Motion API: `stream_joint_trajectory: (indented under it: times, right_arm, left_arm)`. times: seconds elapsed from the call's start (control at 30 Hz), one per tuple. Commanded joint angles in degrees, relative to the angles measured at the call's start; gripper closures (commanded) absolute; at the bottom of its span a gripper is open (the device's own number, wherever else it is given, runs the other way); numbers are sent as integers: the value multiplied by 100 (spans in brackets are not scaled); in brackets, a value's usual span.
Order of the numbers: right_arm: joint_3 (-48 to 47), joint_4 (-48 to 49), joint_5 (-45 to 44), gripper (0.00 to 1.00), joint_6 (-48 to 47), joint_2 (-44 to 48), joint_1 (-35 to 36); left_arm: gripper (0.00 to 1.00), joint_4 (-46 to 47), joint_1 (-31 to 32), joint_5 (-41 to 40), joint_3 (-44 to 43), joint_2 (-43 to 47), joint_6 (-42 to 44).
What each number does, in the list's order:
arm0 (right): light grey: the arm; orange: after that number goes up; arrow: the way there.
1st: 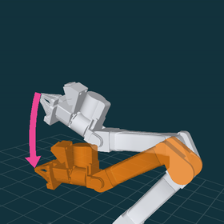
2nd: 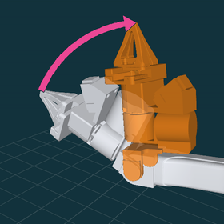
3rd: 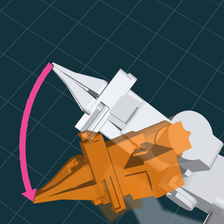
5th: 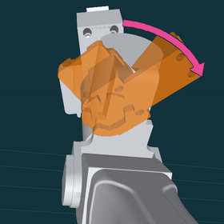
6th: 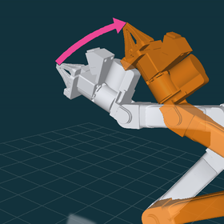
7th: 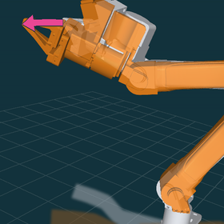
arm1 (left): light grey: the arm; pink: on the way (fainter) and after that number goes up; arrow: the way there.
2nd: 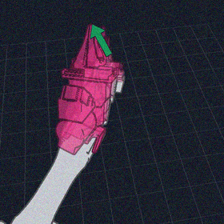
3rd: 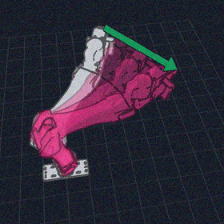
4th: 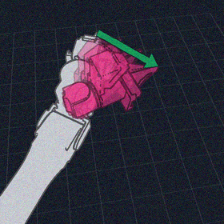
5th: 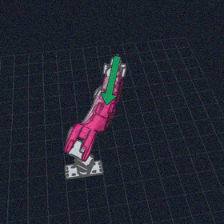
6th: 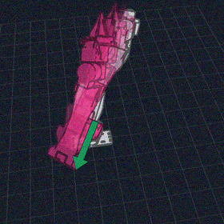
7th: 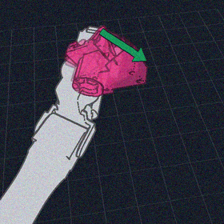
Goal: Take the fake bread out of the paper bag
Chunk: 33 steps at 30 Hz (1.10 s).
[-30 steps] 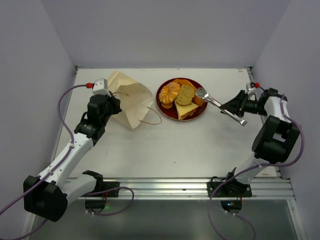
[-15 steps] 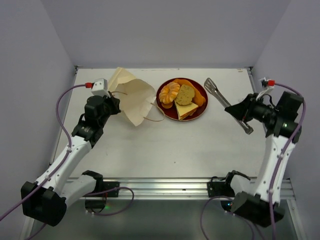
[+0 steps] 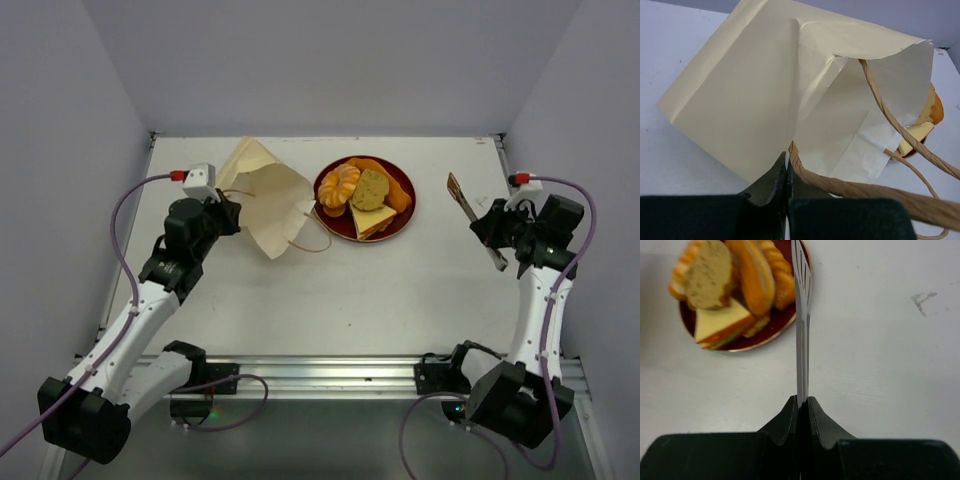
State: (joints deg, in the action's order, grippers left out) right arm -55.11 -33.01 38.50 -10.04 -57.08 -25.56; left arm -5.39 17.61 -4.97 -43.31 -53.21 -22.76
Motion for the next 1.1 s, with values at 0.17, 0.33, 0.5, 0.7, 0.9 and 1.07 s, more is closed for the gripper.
stream_joint_trajectory:
  times: [0.17, 0.33, 0.5, 0.7, 0.9, 1.07]
  right_arm:
    - [756, 1446, -1195, 93, -1360, -1295, -10]
    - [958, 1859, -1714, 79, -1465, -2227, -2]
    - [1038, 1974, -2039, 70, -1632, -2913, -1]
    - [1108, 2062, -2101, 59, -1668, -3195, -2]
    - [1064, 1983, -2083, 32, -1598, -2967, -10]
    - [950, 1755, -2145, 8, -1580, -2414, -19]
  left_arm:
    - [100, 134, -64, 330, 191, 188, 413]
    - [100, 30, -64, 330, 165, 267, 579]
    - [100, -234, -73, 190, -46, 417, 887]
    - [100, -639, -91, 172, -546, 478, 950]
    - [100, -937, -143, 339, -1293, 101, 634]
    - [100, -1245, -424, 707, -1909, -461, 299]
